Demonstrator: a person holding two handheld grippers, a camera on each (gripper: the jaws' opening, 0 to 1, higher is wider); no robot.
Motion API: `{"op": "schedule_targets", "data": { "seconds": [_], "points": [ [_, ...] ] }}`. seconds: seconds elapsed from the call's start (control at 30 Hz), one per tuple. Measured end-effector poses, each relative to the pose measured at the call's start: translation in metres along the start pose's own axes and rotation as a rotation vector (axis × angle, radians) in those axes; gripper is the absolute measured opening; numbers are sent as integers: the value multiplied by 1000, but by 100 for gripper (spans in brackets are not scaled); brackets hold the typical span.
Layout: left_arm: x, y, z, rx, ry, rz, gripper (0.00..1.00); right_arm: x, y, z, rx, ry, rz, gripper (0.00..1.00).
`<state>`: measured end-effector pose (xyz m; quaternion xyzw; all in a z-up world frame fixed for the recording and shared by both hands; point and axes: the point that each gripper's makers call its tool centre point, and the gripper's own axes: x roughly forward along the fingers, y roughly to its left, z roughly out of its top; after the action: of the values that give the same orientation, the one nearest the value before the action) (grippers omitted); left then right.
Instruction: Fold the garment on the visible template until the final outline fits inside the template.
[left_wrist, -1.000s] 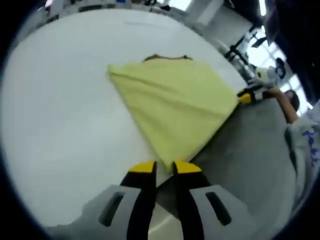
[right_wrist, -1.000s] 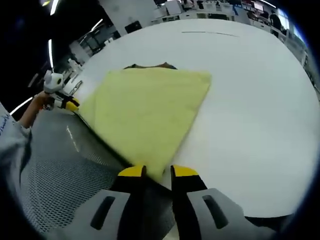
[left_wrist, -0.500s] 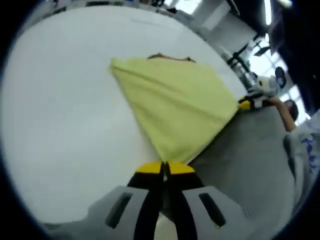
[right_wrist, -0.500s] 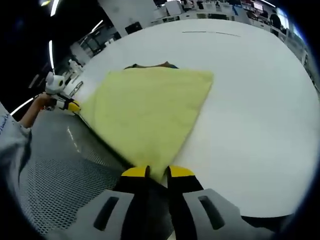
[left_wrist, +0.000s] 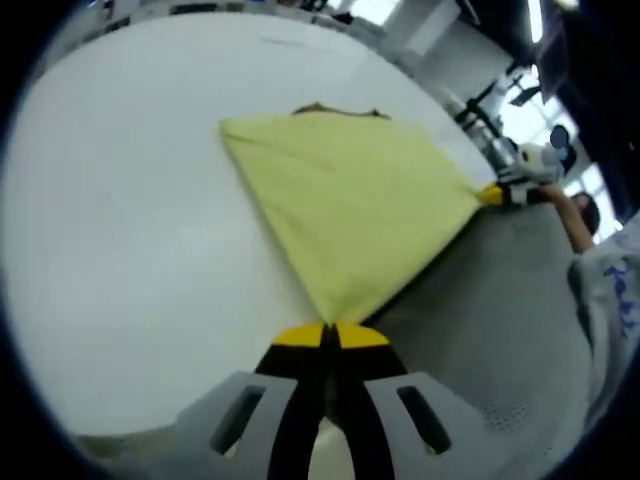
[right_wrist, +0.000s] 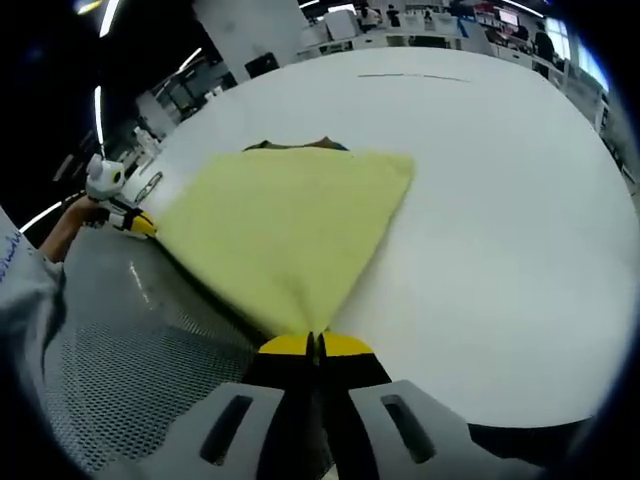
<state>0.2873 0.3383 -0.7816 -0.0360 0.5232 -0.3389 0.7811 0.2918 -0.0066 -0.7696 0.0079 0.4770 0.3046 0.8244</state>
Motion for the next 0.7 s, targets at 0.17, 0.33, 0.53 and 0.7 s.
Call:
{"op": "schedule_targets", "data": {
  "seconds": [0.17, 0.33, 0.53, 0.7],
  "points": [
    [0, 1, -2, 2, 22, -1, 0, 3, -2, -5, 20, 29, -5, 2],
    [0, 3, -2, 1, 25, -1, 0, 8, -5, -10, 39, 69, -13, 2],
    [-1, 4, -2, -11, 39, 3, 0, 11, -4, -11, 24, 120, -18, 2],
    [-1, 2, 0, 83, 49, 27, 0, 10, 3, -14, -35, 174, -3, 5]
  ]
}}
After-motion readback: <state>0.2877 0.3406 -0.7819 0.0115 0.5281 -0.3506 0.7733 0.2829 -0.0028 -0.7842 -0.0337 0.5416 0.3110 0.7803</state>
